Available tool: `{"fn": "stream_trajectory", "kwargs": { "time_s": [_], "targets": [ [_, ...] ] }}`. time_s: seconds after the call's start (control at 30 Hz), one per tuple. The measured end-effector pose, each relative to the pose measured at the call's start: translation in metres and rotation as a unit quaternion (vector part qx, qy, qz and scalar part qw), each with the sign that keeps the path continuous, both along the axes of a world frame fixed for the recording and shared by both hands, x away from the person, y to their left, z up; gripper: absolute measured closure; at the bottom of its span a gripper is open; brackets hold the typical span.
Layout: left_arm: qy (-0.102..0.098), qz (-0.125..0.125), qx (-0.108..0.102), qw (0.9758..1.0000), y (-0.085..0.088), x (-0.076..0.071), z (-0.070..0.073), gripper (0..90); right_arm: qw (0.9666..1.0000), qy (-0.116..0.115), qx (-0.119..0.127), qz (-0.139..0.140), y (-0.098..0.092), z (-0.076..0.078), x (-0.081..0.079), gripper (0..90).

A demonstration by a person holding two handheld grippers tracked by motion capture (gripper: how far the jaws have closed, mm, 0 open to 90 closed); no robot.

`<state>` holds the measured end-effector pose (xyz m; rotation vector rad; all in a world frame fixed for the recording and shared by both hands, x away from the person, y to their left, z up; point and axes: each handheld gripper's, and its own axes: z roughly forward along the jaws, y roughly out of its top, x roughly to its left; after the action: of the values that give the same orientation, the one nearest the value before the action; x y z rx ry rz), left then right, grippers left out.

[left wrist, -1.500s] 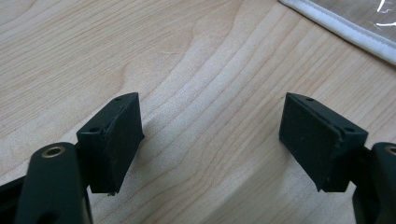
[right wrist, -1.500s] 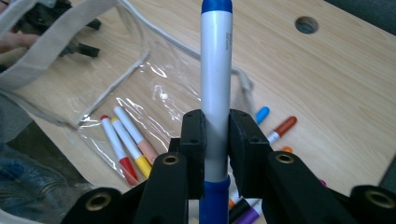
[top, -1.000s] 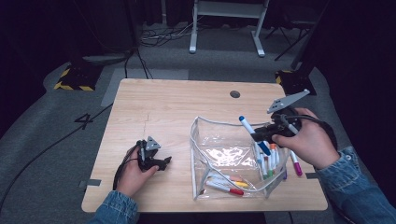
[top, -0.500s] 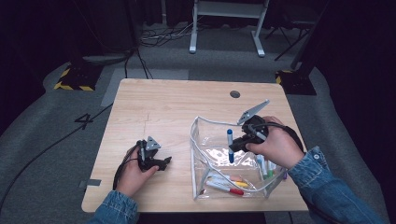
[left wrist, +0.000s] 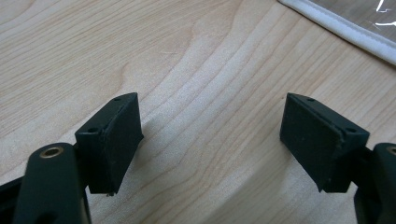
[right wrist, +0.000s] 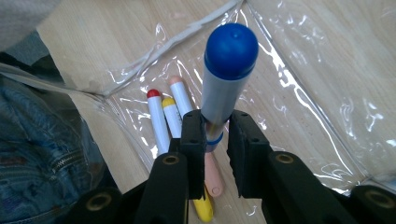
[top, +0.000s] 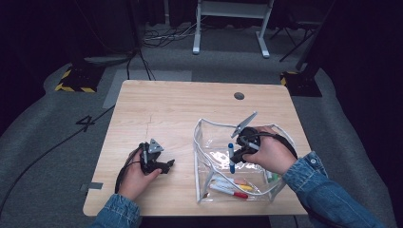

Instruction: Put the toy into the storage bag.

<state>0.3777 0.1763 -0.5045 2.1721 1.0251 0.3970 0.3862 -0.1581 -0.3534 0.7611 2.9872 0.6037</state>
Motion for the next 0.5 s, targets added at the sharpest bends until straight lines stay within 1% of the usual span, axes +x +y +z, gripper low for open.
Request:
{"fn": "stream_trajectory", "kwargs": {
  "time_s": [0.13,0.2,0.3,0.37,0.5],
  "targets": [
    [0.000,0.000,0.000,1.0000,0.000,0.000,0.000,21.3,0.9998,0.012,-0.016,0.003,0.002,-0.009,0.001,76.9],
    [0.000,0.000,0.000,1.0000,0.000,0.000,0.000,21.3,0.9995,0.014,-0.028,0.007,0.004,-0.013,0.001,76.9],
    [0.000,0.000,0.000,1.0000,0.000,0.000,0.000,21.3,0.9987,0.017,-0.046,0.015,0.006,-0.019,0.001,76.9],
    [0.000,0.000,0.000,1.0000,0.000,0.000,0.000,21.3,0.9980,0.027,-0.055,0.018,0.007,-0.023,0.000,76.9],
    [0.000,-0.001,0.002,1.0000,0.000,0.000,0.000,21.3,0.9967,0.031,-0.071,0.025,0.009,-0.028,-0.001,76.9]
  ]
}}
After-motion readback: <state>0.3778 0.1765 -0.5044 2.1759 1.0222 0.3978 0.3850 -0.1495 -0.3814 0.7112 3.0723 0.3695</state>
